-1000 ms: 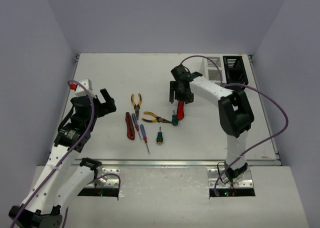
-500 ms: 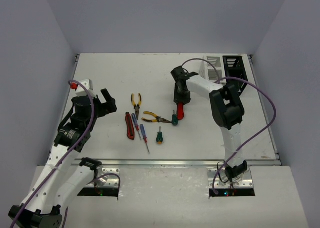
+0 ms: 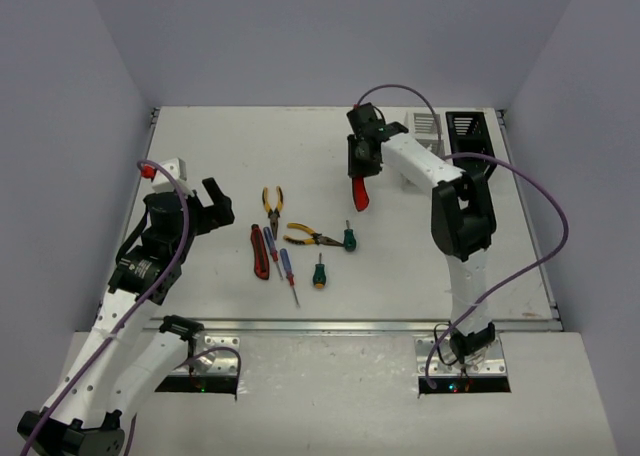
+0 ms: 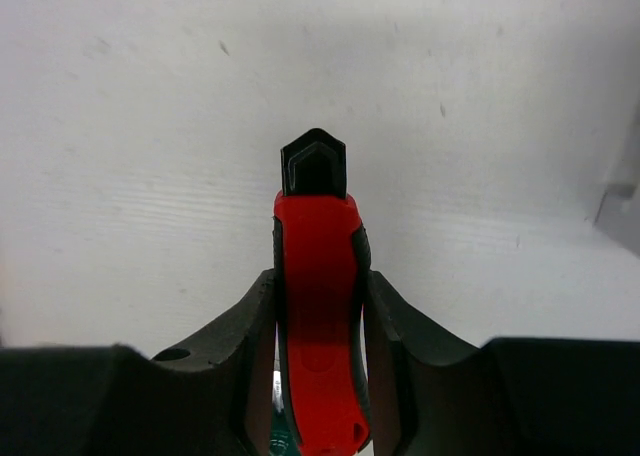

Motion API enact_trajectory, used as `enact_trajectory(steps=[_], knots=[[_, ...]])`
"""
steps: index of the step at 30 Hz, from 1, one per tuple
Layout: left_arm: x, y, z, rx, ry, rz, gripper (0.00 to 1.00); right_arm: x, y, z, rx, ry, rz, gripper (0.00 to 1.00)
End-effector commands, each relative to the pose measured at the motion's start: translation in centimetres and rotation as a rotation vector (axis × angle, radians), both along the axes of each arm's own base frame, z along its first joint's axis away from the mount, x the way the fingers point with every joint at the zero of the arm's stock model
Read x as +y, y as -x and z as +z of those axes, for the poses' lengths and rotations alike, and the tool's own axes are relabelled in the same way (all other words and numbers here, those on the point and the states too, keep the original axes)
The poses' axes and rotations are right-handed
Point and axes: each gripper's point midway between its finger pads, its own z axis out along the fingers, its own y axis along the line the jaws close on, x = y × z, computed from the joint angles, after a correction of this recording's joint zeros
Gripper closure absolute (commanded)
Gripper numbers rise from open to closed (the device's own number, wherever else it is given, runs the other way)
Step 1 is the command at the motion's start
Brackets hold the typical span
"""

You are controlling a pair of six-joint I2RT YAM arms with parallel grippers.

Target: Sort the tools into containers

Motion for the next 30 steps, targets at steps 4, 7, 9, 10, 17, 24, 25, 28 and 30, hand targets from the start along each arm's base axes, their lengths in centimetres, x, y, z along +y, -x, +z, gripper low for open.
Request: enact_trajectory(steps=[4, 7, 9, 10, 17, 24, 25, 28, 30], knots=[[-0.4, -0.5, 1.0, -0.045, 0.002, -0.018, 0.0, -1.9, -7.1, 19.2, -0.604, -0.072, 0.1, 1.0], [-0.5, -0.4, 0.9, -0.042, 0.004, -0.022, 0.0, -5.4, -8.8, 22.3, -0.756, -0.039, 0.056, 1.0], [-0.5, -0.3, 1.0, -0.049, 0.008, -0.024, 0.0, -7.7, -10.1, 23.9, -0.853, -0.001, 0.012, 1.0], [-0.7, -0.3, 1.1, -0.054, 0.011, -0.032, 0.0, -8.8, -11.1, 24.7, -0.908, 0.03, -0.017, 1.0], [-1.2, -0.3, 1.0, -0.053, 0.013, -0.057, 0.0, -14.3, -16.2, 29.0, -1.157, 0.15, -0.144, 1.0], [-1.4, -0.3, 1.0, -0.053, 0.015, -0.07, 0.0, -19.2, -17.4, 26.8, -1.294, 0.098, -0.28, 1.0], [-1.5, -0.4, 1.0, -0.053, 0.015, -0.072, 0.0, -19.5, -17.5, 26.4, -1.305, 0.107, -0.293, 1.0], [-1.7, -0.3, 1.0, -0.052, 0.016, -0.081, 0.0, -20.4, -17.5, 25.5, -1.328, 0.141, -0.327, 1.0], [-1.7, -0.3, 0.9, -0.05, 0.015, -0.084, 0.0, -20.4, -17.4, 24.7, -1.324, 0.147, -0.312, 1.0]])
